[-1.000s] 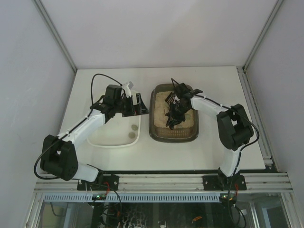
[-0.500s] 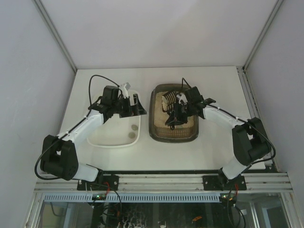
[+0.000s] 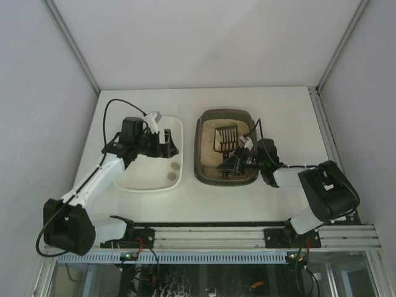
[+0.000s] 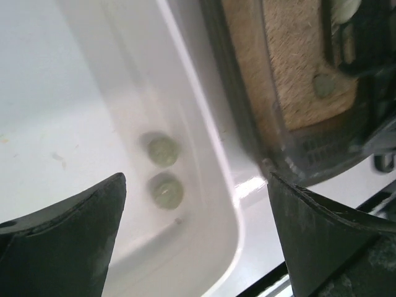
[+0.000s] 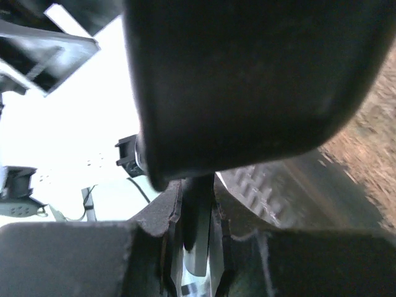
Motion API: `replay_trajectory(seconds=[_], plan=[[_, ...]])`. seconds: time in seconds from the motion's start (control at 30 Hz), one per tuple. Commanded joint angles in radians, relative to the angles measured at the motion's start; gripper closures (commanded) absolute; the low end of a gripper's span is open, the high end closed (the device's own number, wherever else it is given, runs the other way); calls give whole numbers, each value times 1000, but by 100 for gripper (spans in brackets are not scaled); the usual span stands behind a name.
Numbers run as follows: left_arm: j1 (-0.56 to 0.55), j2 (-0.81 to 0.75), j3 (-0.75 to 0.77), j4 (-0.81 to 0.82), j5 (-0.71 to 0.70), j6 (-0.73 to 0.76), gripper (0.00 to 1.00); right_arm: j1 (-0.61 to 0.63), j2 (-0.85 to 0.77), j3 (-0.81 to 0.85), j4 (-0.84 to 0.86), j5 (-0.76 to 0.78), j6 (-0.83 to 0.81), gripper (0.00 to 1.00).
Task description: Clean the litter box
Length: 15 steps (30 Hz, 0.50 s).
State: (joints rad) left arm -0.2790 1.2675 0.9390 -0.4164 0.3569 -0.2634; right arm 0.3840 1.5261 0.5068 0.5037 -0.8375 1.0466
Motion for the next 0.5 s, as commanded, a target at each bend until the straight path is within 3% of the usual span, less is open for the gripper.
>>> replay_trajectory(seconds=[0.0,0.07,0.1,0.27,0.4,0.47], plan=[[2,-148,-92,-78,-128,181,0,5,91,-53,799,-81,252,100],[1,-206,-117,-124,-170,222,0,-5,173,-61,984,-83,363,100],[2,-233,-129,-144,-188,242,0,-10,202,-56,996,-76,369,100],[13,-344,-130,-216,-282,287,3,49,208,-65,998,-72,279,100],[27,-366,-113,-258,-286,303,1,13,153,-117,996,-37,242,100],[43,-366,-111,-263,-236,320,1,-8,164,-80,947,-116,252,100]])
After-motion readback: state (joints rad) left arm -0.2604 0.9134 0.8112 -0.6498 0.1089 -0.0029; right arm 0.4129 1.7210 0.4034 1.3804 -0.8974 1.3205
